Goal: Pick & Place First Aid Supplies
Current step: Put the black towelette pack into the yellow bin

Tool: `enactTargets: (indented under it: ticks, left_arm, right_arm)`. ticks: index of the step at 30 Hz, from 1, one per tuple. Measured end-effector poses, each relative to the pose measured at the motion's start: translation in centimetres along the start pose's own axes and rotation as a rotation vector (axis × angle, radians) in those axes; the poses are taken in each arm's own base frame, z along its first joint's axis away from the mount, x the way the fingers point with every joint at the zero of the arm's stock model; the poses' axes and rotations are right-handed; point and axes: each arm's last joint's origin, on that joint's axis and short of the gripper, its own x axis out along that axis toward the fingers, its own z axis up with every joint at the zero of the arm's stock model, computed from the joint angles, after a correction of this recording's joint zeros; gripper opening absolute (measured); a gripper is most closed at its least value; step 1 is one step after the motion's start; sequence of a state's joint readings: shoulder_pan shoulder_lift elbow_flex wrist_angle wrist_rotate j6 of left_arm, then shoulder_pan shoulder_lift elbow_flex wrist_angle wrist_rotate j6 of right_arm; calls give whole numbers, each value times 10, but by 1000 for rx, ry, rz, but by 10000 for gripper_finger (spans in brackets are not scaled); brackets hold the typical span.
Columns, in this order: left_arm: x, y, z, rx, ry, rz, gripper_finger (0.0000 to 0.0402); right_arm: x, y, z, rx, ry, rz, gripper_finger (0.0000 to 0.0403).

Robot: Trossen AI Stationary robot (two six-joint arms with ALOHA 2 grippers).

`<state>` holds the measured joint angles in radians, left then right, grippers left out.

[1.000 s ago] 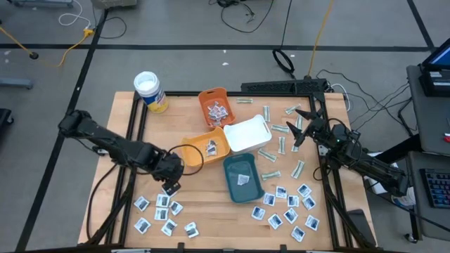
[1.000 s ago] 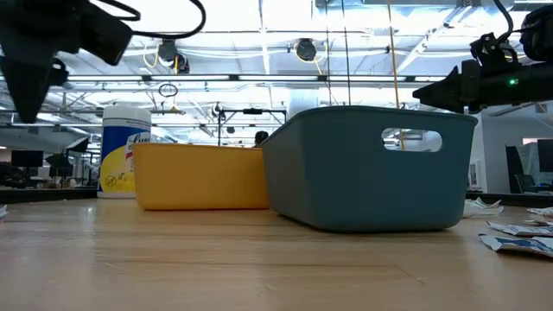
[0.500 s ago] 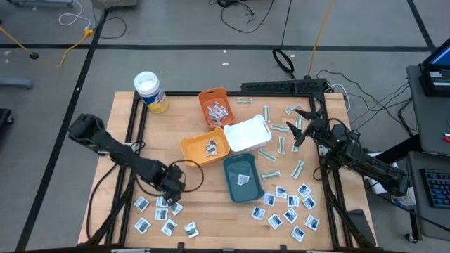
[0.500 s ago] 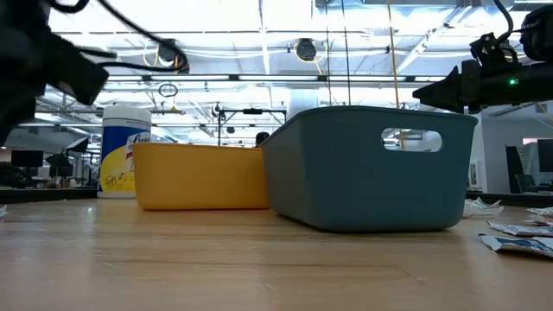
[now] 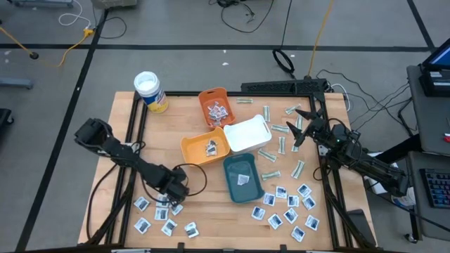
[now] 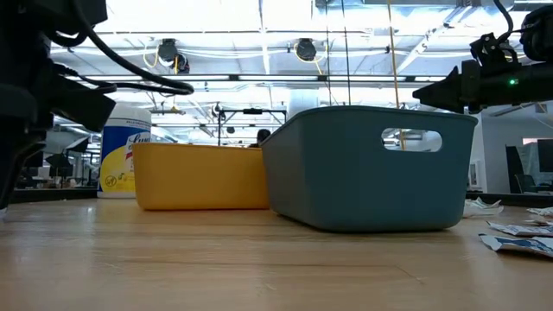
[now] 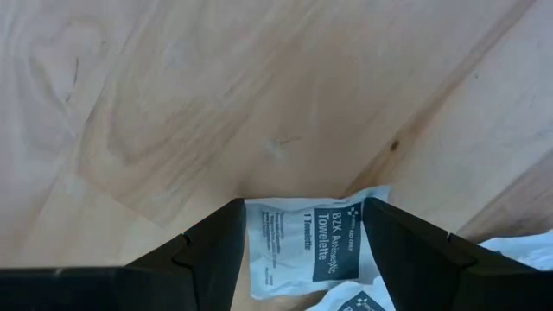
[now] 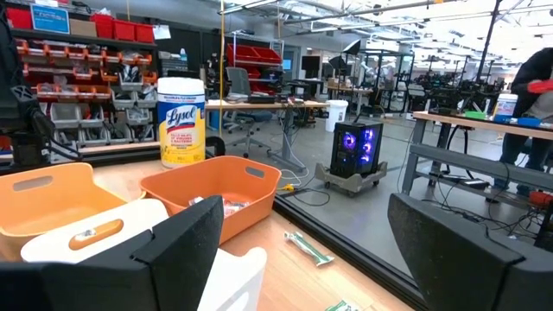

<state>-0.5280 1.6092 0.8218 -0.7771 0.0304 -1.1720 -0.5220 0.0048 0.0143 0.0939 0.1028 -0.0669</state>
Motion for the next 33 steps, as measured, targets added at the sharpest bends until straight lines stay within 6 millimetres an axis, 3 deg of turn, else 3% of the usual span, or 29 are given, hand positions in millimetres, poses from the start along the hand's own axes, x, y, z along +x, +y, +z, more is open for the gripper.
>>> enactTargets:
  ticks: [5, 12, 18, 33]
  left_arm:
    - [4, 3, -4, -9, 21, 8, 221]
    - [5, 5, -5, -23, 33, 12, 111]
    - [-7, 12, -2, -7, 34, -28, 15]
    - [-64, 47, -25, 16, 70, -121, 16]
  right_arm:
    - [0, 0, 0, 0, 0, 0, 322]
    - [0, 0, 0, 0, 0, 0, 322]
    - [0, 0, 0, 0, 0, 0, 322]
    - [0, 0, 0, 0, 0, 0, 322]
